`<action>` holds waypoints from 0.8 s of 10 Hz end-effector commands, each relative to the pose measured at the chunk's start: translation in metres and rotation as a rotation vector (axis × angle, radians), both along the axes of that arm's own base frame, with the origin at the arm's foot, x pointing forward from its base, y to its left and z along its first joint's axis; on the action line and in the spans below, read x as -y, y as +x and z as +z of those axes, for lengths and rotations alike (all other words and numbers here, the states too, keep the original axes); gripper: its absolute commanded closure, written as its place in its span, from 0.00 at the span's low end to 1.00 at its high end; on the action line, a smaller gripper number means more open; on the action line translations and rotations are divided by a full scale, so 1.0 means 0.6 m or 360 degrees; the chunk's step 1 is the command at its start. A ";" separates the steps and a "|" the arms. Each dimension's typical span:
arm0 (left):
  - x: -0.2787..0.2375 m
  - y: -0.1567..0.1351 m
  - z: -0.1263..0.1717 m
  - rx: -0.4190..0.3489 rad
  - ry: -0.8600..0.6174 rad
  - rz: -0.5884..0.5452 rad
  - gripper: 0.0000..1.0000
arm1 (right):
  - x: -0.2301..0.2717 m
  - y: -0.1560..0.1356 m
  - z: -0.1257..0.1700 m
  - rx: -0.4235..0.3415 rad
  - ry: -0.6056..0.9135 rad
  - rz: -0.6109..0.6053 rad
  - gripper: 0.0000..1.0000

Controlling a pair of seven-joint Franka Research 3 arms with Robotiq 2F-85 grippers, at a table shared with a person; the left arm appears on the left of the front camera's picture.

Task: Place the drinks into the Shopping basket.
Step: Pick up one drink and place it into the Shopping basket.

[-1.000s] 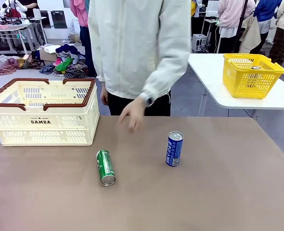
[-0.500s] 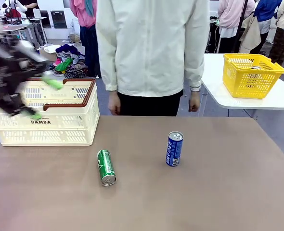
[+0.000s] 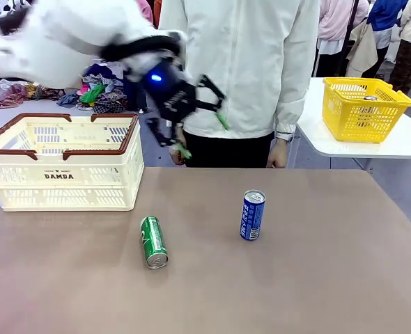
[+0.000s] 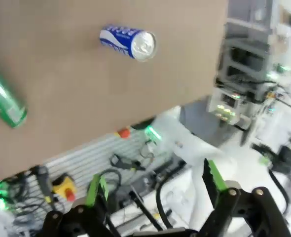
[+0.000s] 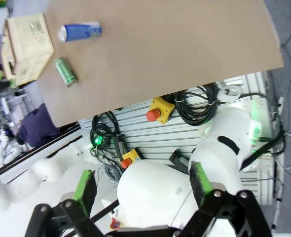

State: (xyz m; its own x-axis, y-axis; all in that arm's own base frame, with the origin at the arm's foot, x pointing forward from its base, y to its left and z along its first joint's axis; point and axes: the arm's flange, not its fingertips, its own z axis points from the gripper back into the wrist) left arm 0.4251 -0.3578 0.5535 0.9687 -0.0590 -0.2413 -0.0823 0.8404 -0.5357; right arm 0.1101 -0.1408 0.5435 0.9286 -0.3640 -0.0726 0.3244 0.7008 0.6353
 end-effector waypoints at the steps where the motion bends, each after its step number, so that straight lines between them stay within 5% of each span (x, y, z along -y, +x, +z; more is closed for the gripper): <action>1: 0.101 0.073 -0.027 0.0017 0.0380 -0.0066 0.00 | 0.002 -0.017 0.000 0.0028 0.0012 0.0026 0.00; 4: 0.224 0.083 -0.117 0.0049 0.0734 -0.0131 0.00 | 0.002 -0.017 0.000 0.0028 0.0012 0.0026 0.00; 6: 0.257 0.072 -0.128 0.0311 0.0729 0.0010 0.00 | 0.002 -0.017 0.000 0.0028 0.0012 0.0026 0.00; 7: 0.221 0.056 -0.166 0.0145 0.0721 -0.0127 0.00 | 0.002 -0.017 0.000 0.0028 0.0012 0.0026 0.00; 8: 0.221 0.056 -0.166 0.0145 0.0721 -0.0127 0.00 | 0.002 -0.017 0.000 0.0028 0.0012 0.0026 0.00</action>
